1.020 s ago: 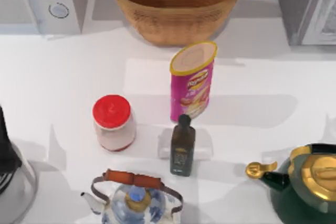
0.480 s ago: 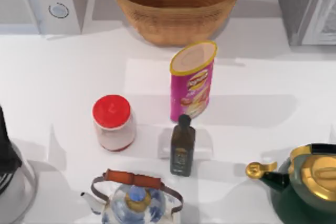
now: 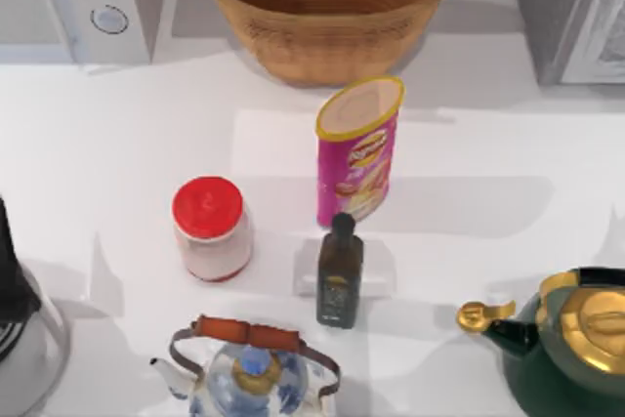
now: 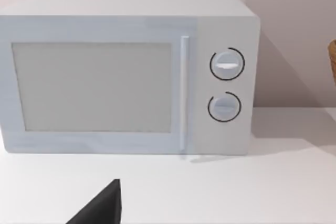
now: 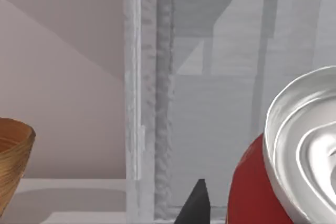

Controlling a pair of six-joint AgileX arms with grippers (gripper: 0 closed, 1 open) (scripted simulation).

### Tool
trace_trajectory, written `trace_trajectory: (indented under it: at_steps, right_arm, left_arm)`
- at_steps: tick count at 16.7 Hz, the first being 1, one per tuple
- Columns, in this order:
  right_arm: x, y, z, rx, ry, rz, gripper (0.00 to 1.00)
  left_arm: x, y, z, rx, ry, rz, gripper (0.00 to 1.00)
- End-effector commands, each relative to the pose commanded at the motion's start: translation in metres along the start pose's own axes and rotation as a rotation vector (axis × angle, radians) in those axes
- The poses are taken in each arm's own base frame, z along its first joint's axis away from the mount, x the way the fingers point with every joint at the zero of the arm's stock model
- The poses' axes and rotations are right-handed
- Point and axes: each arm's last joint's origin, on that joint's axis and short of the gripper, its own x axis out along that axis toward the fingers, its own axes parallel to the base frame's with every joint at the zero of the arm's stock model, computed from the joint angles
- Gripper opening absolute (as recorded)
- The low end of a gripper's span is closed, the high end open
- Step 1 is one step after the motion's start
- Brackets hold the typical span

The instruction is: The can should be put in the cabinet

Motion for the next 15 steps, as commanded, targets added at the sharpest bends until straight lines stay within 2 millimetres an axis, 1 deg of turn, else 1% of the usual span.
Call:
trace_trajectory:
  at_steps: [3,6,9,12,15]
  right_arm:
    - [0.006,0.0,0.043,-0.006,-0.001,-0.013,0.0]
    - [0.024,0.001,0.083,-0.007,0.062,-0.022,0.0]
    - [0.054,0.004,0.119,-0.005,0.158,-0.025,0.0]
    - [0.093,0.011,0.153,-0.004,0.236,-0.021,0.0]
    - [0.131,0.021,0.187,-0.002,0.257,-0.009,0.0]
  left_arm:
    - [0.0,0.0,0.0,0.0,0.0,0.0,1.0]
    - [0.0,0.0,0.0,0.0,0.0,0.0,1.0]
    - [0.0,0.0,0.0,0.0,0.0,0.0,1.0]
    - [0.0,0.0,0.0,0.0,0.0,0.0,1.0]
    - [0.0,0.0,0.0,0.0,0.0,0.0,1.0]
